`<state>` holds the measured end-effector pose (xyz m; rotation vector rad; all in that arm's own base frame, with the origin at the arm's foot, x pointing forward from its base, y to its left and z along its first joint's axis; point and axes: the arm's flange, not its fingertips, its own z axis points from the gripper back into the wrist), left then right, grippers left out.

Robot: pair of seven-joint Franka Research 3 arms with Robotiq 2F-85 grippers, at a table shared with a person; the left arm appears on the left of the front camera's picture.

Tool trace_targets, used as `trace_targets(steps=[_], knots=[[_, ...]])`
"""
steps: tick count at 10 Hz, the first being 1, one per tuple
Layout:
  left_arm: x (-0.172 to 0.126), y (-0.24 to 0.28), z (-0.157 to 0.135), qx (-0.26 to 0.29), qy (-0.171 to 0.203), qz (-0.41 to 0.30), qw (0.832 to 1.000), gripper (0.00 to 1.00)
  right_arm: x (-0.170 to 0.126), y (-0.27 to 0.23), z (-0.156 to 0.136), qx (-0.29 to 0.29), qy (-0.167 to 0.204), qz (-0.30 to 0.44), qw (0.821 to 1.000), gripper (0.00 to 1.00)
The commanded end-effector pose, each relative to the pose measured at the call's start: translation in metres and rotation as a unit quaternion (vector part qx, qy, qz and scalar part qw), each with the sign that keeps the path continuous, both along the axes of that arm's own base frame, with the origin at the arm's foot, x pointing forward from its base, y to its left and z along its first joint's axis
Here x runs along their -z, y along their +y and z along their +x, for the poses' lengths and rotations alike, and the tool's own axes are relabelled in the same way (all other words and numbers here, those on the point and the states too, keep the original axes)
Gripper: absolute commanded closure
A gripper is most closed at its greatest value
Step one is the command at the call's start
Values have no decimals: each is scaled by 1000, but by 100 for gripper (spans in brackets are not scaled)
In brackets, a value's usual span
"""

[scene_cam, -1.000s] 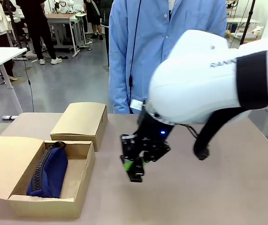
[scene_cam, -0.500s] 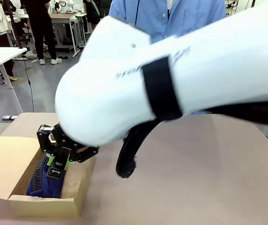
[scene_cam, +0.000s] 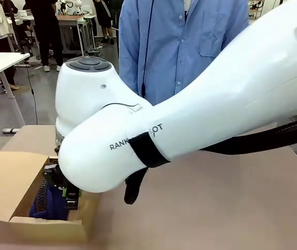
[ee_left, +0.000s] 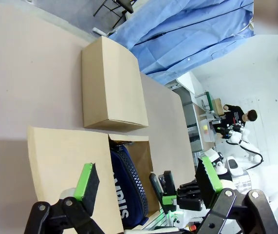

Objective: Place items inside the box.
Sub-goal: Pick up a Pencil pouch or Stapler and place it inside the Mailer Box closest to the robot.

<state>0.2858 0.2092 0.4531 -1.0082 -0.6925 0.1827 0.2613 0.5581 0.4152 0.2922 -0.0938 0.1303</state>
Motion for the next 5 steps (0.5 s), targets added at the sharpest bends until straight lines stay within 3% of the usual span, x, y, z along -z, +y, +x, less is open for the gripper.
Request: trace_targets(steps=[1,5], knots=[[1,-1,0,1,-16,-5,1000,0,-8,18,2,18,3,-2,1000,67],[1,-1,0,1,-16,-5,1000,0,-7,18,6,25,2,5,1000,67]])
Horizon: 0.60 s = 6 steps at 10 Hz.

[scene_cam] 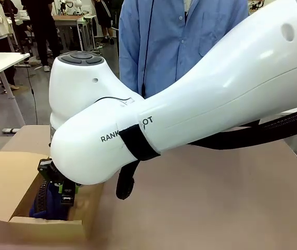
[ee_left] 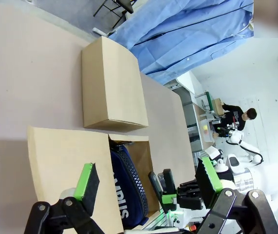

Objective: Place items inside the box.
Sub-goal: Pick up a Pencil pouch or Stapler and place it inside the Mailer Box closest to the robot.

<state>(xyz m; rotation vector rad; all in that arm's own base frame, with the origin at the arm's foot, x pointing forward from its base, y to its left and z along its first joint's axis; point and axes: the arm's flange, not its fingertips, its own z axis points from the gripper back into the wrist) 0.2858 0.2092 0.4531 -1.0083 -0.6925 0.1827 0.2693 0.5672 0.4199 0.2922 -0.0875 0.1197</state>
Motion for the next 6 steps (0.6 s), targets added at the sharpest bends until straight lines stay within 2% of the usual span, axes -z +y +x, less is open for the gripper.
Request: trace_targets(steps=[1,2,3,6], knots=[[1,-1,0,1,-16,-5,1000,0,-2,8,-1,28,2,10,1000,54],[1,-1,0,1,-16,-5,1000,0,-2,7,0,30,0,18,999,17],[1,-1,0,1,-16,-5,1000,0,-2,5,0,35,-3,18,999,0],[1,-1,0,1,-16,-5,1000,0,-3,4,1,42,-12,21,999,0]])
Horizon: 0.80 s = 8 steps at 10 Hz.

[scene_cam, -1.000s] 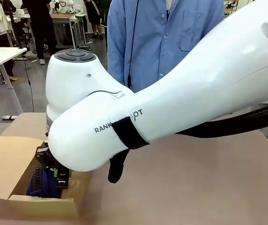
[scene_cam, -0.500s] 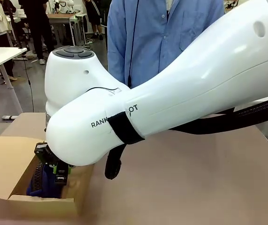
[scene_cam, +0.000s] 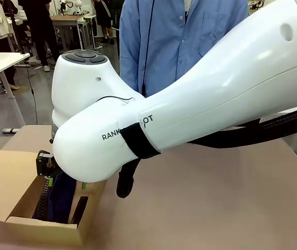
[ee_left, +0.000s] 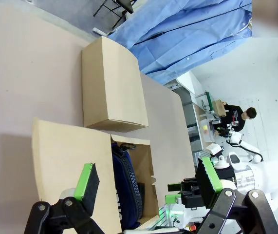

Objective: Place items inside the box.
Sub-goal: Pick up a Pencil pouch or Stapler and place it inside the Mailer Box closest to the robot.

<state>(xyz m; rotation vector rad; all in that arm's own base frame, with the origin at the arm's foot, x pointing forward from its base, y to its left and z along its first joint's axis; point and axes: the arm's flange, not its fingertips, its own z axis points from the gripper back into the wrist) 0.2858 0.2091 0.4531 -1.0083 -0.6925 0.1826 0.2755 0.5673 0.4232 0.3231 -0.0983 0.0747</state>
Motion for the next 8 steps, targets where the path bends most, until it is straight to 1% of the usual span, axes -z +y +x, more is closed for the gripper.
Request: trace_targets(steps=[1,3,4,5,6,7,8], knots=[[1,-1,0,1,-16,-5,1000,0,0,3,-5,20,-11,5,1000,0],[1,-1,0,1,-16,-5,1000,0,-7,-16,-2,6,-8,12,1000,0],[1,-1,0,1,-16,-5,1000,0,-16,-44,-1,-41,5,18,999,0],[1,-1,0,1,-16,-5,1000,0,-26,-90,2,-76,32,21,996,0],[1,-1,0,1,-16,-5,1000,0,-35,-152,0,-110,53,40,992,0],[1,-1,0,1,-16,-5,1000,0,-37,-207,-7,-120,50,60,990,0],[1,-1,0,1,-16,-5,1000,0,-34,-267,-21,-129,26,106,986,0]])
